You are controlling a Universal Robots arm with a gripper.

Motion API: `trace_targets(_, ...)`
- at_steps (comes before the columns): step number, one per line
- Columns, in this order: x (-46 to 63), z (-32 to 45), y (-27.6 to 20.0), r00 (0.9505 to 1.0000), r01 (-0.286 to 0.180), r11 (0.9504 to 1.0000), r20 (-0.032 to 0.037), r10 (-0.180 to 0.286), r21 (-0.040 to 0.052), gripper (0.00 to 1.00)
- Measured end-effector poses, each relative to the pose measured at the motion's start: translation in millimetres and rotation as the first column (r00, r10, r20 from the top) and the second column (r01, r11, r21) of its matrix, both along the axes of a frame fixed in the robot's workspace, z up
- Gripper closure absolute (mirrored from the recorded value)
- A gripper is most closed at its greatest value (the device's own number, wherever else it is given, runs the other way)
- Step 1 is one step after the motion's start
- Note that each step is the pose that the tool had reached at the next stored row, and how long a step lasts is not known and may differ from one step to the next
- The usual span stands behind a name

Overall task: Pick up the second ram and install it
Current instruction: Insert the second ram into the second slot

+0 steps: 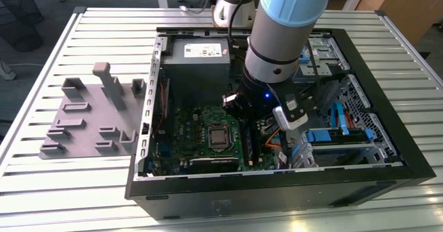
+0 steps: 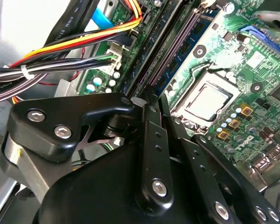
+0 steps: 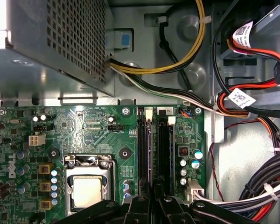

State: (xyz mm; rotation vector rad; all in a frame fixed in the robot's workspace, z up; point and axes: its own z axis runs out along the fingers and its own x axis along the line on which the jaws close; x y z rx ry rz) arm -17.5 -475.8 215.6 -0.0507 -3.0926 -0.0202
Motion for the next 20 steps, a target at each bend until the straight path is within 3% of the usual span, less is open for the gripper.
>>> trace_targets(20, 0.6, 0.2, 0.0, 1.0000, -0.009, 1.0000, -0.0024, 0.009, -0.0001, 0.86)
